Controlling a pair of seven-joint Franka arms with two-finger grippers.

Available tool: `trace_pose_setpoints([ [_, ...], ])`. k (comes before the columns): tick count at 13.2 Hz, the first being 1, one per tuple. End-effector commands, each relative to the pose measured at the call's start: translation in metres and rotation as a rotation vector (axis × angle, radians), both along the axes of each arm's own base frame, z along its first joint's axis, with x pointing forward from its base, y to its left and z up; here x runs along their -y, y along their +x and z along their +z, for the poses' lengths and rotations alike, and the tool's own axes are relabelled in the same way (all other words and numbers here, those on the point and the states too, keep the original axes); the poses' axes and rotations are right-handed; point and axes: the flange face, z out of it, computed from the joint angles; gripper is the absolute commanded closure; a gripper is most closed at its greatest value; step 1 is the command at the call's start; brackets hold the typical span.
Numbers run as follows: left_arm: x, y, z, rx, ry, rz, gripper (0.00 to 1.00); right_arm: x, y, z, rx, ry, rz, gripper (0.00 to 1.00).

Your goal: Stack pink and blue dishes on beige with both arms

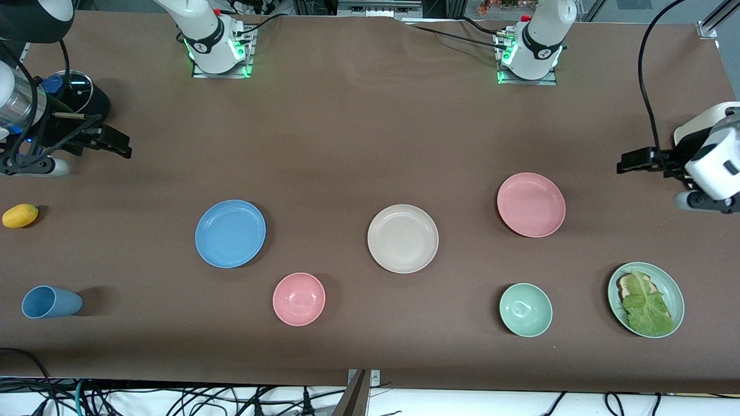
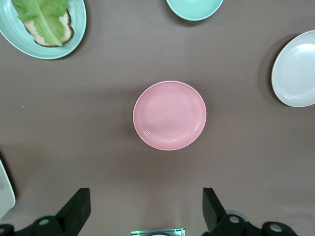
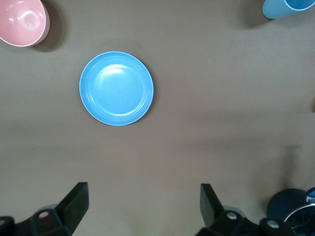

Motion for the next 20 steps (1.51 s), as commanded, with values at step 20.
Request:
trace_pose_setpoints([
  [20, -0.08, 0.061, -0.239, 0.043, -0.284, 0.015, 0.0, 0.003, 0.003, 0.007, 0.011, 0.03, -0.02, 0.0],
])
